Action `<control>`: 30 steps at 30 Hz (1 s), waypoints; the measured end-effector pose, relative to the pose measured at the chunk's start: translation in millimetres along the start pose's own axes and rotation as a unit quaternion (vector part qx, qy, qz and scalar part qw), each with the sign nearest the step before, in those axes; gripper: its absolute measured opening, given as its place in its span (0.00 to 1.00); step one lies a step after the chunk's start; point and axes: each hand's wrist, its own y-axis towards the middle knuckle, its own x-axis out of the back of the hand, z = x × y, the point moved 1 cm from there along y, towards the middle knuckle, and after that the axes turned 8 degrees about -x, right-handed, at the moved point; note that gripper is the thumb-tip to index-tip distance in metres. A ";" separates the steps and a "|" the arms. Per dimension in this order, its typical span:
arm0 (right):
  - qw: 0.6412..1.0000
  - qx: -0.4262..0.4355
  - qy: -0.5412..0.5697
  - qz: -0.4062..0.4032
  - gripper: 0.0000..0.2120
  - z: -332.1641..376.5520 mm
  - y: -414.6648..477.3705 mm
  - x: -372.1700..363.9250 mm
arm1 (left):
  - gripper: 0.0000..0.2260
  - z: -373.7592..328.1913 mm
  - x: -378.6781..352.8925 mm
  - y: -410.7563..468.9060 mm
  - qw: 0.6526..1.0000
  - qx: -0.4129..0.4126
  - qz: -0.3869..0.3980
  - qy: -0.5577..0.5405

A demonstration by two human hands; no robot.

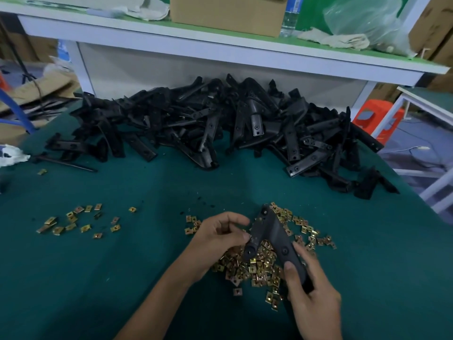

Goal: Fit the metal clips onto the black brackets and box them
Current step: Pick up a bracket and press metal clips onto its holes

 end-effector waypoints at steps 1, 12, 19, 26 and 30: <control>1.000 0.003 -0.005 0.002 0.20 0.8 -0.1 0.2 | 0.10 -0.6 0.2 -0.4 1.000 0.005 0.006 0.002; 1.000 -0.007 -0.016 0.023 0.19 1.9 2.5 -0.7 | 0.14 -3.1 -1.6 -2.4 0.998 -0.030 0.022 0.055; 1.000 -0.006 -0.001 -0.004 0.19 -4.1 2.5 0.9 | 0.05 -4.3 35.2 3.4 0.899 -0.089 -0.250 0.348; 1.000 -0.007 0.024 0.000 0.19 -7.8 3.4 0.5 | 0.06 9.8 59.9 0.8 0.813 -0.074 -0.279 0.505; 1.000 -0.010 0.028 0.001 0.20 -10.2 2.3 0.5 | 0.05 13.3 56.5 1.6 0.808 -0.028 -0.254 0.530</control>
